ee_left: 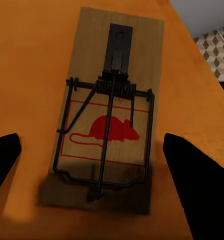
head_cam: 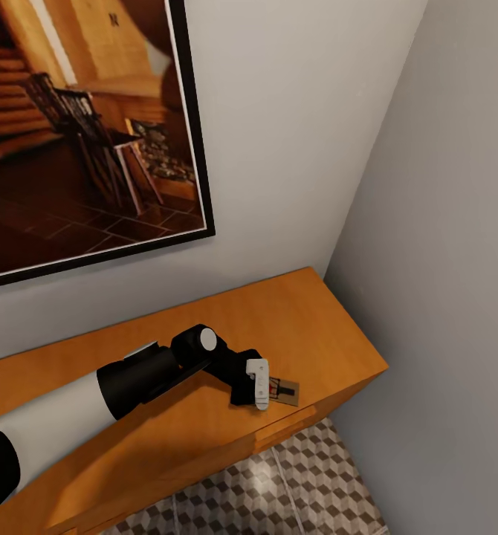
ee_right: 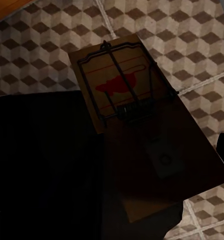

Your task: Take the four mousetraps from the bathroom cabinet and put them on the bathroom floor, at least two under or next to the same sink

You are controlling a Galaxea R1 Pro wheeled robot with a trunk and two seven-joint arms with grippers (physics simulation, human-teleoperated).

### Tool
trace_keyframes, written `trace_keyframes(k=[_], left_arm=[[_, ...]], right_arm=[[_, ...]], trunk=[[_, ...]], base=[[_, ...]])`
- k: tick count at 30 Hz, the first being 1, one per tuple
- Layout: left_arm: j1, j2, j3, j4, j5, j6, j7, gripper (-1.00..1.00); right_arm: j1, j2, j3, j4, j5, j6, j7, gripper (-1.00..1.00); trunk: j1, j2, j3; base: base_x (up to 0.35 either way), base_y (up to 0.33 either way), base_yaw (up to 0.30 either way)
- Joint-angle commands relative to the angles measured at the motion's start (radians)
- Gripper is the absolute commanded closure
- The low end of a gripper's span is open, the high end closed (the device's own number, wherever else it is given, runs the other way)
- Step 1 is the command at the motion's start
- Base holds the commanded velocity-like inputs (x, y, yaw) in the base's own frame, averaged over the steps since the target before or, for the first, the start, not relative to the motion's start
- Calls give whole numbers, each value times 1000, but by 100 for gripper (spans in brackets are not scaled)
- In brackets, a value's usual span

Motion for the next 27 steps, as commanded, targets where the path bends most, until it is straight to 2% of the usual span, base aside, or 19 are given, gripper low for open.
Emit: trace_keyframes(k=[1,27], left_arm=[[0,1,-19,16,-11,9,-4,100],[0,2,-12,7,-14,10,-3,100]], right_arm=[[-1,0,2,2,-11,-4,7,100],[-1,-1,2,2,-11,-4,7,100]], trunk=[[1,-1,-2],[1,-1,-2]], base=[[0,0,0],[0,0,0]])
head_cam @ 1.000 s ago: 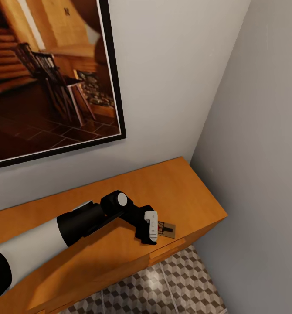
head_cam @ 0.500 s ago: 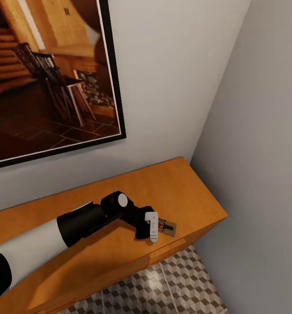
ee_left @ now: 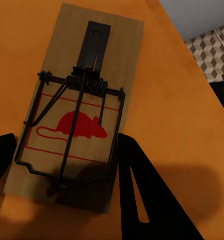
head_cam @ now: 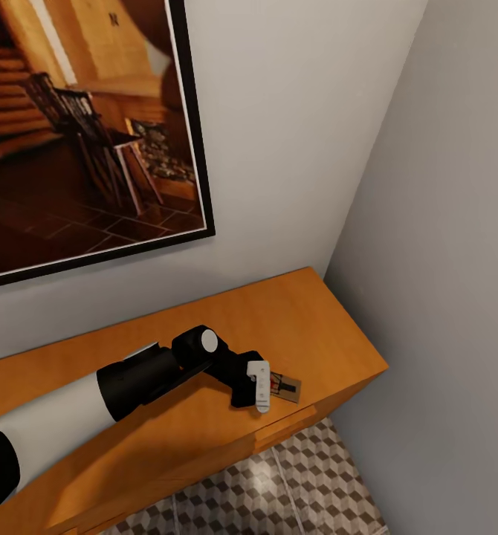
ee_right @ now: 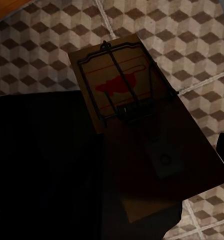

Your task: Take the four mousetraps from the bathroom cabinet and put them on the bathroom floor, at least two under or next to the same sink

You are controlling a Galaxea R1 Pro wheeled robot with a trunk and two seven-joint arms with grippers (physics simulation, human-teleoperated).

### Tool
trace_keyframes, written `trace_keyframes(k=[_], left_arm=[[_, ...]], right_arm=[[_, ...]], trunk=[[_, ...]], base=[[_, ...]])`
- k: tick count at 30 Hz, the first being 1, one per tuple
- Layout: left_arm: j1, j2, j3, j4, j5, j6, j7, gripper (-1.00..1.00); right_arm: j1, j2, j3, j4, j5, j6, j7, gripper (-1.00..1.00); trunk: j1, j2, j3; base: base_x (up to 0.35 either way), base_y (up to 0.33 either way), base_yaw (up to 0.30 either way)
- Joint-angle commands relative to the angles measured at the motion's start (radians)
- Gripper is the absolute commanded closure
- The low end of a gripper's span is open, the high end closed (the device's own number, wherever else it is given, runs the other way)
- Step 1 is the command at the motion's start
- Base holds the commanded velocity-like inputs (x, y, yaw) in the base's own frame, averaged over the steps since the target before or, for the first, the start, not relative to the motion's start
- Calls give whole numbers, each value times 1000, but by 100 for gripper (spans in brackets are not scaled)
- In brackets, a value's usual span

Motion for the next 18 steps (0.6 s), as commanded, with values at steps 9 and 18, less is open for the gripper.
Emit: trace_keyframes(k=[9,18], left_arm=[[-1,5,101,-26,-22,2,-6,100],[-1,8,130,-101,-22,26,-25,100]], right_arm=[[-1,0,2,2,-11,-4,7,100],[-1,1,2,2,-11,-4,7,100]], trunk=[[1,-1,-2],[1,-1,-2]], base=[[0,0,0],[0,0,0]])
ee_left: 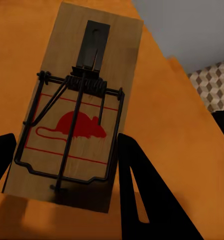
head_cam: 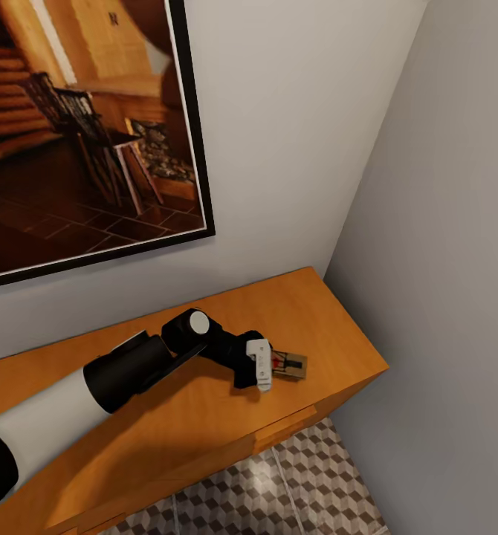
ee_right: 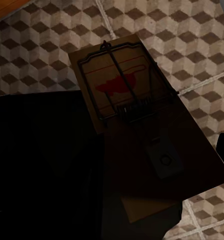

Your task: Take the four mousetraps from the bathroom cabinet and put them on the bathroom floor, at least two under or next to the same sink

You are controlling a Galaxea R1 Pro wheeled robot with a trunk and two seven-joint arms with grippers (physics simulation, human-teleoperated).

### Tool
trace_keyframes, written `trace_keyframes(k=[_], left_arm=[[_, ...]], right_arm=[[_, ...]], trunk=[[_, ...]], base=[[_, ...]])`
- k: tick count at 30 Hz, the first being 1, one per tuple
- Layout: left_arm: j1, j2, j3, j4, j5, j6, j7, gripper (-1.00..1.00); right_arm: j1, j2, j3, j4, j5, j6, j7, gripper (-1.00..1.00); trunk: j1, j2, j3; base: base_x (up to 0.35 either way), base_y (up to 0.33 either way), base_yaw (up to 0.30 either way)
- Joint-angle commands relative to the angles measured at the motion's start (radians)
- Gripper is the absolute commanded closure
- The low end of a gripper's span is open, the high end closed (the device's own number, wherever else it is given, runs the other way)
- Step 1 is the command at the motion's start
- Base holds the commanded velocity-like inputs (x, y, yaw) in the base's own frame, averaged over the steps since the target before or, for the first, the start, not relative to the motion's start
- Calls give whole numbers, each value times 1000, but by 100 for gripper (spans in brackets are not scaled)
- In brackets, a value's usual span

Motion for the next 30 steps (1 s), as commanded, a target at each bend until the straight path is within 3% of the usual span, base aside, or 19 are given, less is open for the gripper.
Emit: trace_keyframes(k=[1,6,8,14,30], left_arm=[[-1,1,5,-7,-7,8,-4,100],[-1,2,64,-62,-7,60,-13,100],[-1,22,72,-99,-8,86,-53,100],[-1,56,77,-156,-29,119,-106,100],[-1,76,73,-164,-42,124,-112,100]], right_arm=[[-1,0,2,2,-11,-4,7,100],[-1,1,2,1,-11,-5,7,100],[-1,1,2,1,-11,-6,7,100],[-1,2,3,0,-11,-6,8,100],[-1,-4,2,0,-11,-6,2,100]], trunk=[[1,-2,-2],[1,-2,-2],[1,-2,-2],[1,-2,-2],[1,-2,-2]], base=[[0,0,0],[0,0,0],[0,0,0],[0,0,0],[-32,-27,0]])
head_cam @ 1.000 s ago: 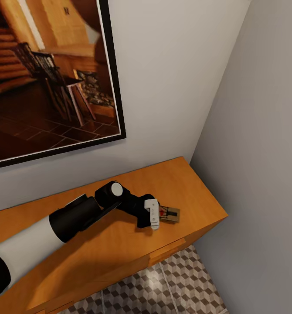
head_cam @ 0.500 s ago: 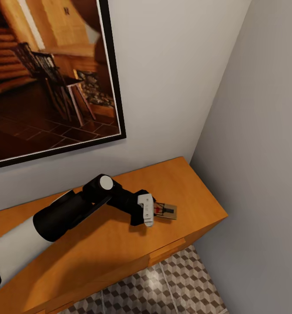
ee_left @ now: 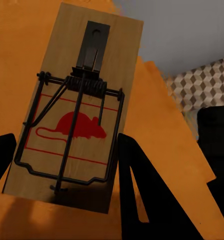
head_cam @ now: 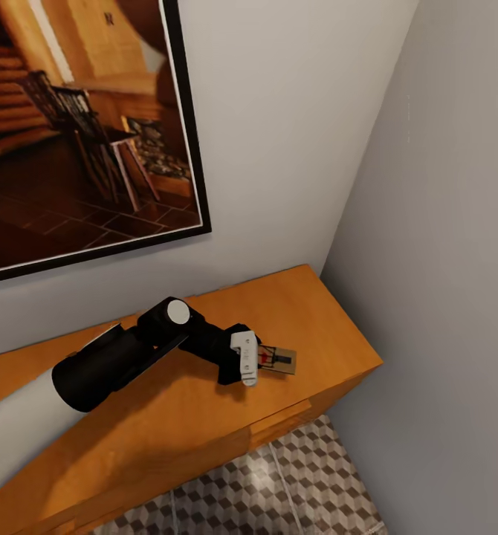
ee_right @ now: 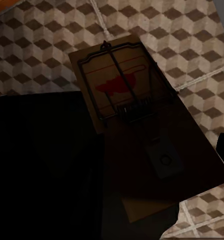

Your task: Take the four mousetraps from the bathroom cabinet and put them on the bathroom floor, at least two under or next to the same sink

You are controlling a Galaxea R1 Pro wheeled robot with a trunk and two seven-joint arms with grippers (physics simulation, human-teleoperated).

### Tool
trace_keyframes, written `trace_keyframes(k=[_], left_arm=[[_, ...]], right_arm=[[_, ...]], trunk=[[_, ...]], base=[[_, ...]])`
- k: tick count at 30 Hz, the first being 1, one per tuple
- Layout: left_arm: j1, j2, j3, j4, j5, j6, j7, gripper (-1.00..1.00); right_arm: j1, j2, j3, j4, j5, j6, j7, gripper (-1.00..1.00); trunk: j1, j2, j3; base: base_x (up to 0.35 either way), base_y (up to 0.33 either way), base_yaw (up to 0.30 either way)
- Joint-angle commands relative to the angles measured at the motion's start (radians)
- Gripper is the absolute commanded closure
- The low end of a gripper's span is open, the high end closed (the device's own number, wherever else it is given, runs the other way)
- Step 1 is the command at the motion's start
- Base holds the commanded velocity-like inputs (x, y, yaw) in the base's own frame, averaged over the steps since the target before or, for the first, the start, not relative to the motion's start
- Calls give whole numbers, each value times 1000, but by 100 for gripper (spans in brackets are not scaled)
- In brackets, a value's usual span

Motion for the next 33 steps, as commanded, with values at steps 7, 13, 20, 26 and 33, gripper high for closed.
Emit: trace_keyframes(k=[7,13,20,26,33], left_arm=[[-1,0,-1,-3,-10,1,-6,100],[-1,0,-3,-2,-10,1,-6,100],[-1,0,-4,1,-10,1,-6,100],[-1,0,-6,3,-10,1,-6,100],[-1,0,-6,5,-10,1,-6,100]], right_arm=[[-1,0,2,2,-11,-3,7,100],[-1,-1,2,2,-11,-2,7,100],[-1,-1,1,2,-11,-2,7,100],[-1,-1,1,2,-11,-2,7,100],[-1,-1,2,2,-11,-2,7,100]], trunk=[[0,-2,-2],[0,-2,-2],[0,-2,-2],[0,-2,-2],[0,-2,-2]], base=[[-238,-200,0],[-284,-179,0],[-323,-36,0],[-330,-2,0],[-331,0,0]])
